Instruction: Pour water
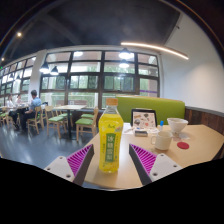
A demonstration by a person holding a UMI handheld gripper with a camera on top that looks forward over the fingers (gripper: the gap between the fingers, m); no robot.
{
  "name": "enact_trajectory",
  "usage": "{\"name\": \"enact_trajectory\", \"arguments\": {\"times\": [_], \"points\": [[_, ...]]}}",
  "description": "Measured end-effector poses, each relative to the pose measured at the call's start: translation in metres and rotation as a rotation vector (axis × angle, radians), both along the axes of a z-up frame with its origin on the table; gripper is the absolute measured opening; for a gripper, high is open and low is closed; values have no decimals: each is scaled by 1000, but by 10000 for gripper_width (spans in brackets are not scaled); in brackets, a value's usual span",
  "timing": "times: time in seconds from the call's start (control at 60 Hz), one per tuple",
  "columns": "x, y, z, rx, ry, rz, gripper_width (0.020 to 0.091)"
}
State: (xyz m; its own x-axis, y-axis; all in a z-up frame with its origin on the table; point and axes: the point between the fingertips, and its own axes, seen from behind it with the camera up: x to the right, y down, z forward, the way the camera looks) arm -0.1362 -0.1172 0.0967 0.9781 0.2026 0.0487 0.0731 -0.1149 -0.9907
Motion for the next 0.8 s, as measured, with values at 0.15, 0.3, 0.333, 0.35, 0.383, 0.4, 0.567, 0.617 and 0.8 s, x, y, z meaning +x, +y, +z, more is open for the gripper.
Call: {"name": "enact_trajectory", "arguments": {"times": [0.15, 0.3, 0.333, 0.35, 0.383, 0.4, 0.567, 0.617, 0.8], "points": [[-13, 47, -6, 8, -38, -44, 802], [-16, 84, -12, 33, -36, -78, 698], [-17, 91, -14, 30, -37, -77, 564], [-17, 92, -17, 26, -40, -82, 497], [-20, 93, -19, 31, -37, -79, 456], [-21, 93, -19, 37, -37, -77, 439], [-20, 98, -22, 37, -22, -85, 278], [-19, 100, -22, 34, -15, -77, 276], [-21, 118, -23, -57, 114, -28, 276]]}}
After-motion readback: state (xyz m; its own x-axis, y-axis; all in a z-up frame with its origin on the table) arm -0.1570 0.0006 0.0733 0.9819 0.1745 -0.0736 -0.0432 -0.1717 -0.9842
